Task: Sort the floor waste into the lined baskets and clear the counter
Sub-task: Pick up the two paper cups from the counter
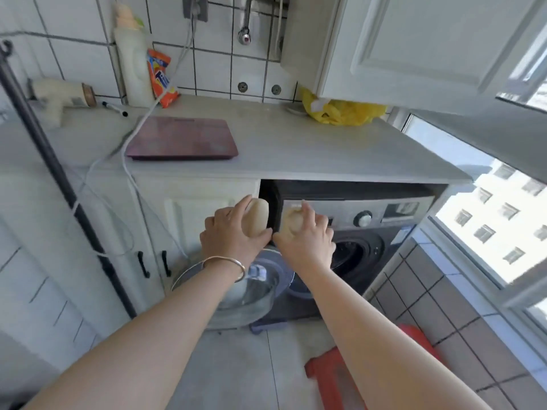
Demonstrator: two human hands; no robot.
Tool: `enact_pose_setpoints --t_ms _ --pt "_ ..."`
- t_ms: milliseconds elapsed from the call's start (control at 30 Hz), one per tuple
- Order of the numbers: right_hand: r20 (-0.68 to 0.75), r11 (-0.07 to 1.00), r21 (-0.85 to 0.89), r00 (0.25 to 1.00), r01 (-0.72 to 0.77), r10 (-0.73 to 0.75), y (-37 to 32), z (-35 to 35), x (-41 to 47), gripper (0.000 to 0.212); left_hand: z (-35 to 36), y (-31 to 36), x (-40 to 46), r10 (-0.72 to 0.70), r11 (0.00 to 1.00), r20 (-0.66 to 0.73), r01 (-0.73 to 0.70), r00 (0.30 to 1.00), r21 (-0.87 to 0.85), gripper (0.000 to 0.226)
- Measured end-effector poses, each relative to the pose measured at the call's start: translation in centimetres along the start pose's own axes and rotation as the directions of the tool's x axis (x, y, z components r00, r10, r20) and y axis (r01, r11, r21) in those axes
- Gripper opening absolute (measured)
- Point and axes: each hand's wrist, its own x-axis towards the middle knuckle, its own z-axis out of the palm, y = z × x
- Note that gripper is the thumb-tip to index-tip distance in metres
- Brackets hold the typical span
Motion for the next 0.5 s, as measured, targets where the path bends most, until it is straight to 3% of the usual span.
enact_pose_setpoints --t_ms 267,500 --pt "0.191 0.990 0.095 0.978 -0.107 0.088 2.7 5.9 -14.9 0.085 -1.5 -9.5 -14.1 -0.162 0.930 0.168 0.207 0.972 -0.303 0.075" --pt "0.411 0.894 0.278 0.885 -0.351 0.219 9.4 13.5 -22.6 0.080 1.0 -17.0 -24.0 -0.365 0.790 0.322 0.473 0.874 -0.390 0.071"
